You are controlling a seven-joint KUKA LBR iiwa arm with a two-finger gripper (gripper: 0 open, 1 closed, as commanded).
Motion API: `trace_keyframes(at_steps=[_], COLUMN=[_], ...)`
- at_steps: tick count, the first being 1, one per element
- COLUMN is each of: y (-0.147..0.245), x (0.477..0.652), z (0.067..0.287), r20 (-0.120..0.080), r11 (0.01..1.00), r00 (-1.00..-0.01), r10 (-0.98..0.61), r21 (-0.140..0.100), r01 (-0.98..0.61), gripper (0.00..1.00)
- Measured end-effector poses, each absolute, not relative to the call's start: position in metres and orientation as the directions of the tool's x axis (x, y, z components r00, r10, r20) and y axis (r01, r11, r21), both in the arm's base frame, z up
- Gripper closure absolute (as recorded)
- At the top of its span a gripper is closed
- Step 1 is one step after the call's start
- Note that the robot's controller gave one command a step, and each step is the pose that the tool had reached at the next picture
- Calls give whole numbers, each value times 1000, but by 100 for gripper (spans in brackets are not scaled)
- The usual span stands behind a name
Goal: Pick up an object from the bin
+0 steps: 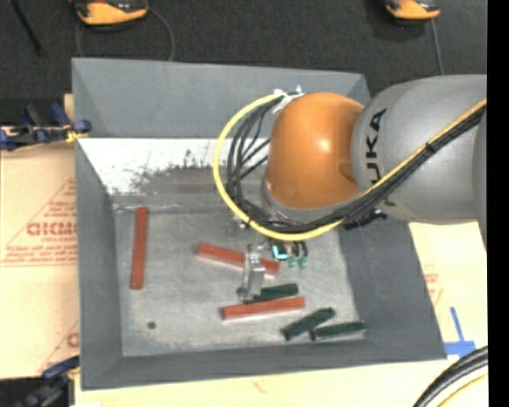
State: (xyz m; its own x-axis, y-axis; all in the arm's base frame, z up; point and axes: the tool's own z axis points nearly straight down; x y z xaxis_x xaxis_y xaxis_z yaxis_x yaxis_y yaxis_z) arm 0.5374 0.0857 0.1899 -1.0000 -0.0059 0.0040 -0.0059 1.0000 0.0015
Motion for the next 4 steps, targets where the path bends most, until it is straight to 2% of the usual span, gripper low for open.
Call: trace_keyframes(at_steps=[1, 2, 3, 4], y=[36, 38, 35, 35], x=[559, 561, 565, 563], z=[67, 74, 188, 183], r20=[2, -2, -12, -4], r11=[1000, 1000, 1000, 1000], r00=[-1000, -1000, -1000, -1000], r10=[-3, -2, -17, -15], r21=[-1, 1, -1, 0], r01=[-3, -2, -17, -15], gripper=[0, 100, 100, 0])
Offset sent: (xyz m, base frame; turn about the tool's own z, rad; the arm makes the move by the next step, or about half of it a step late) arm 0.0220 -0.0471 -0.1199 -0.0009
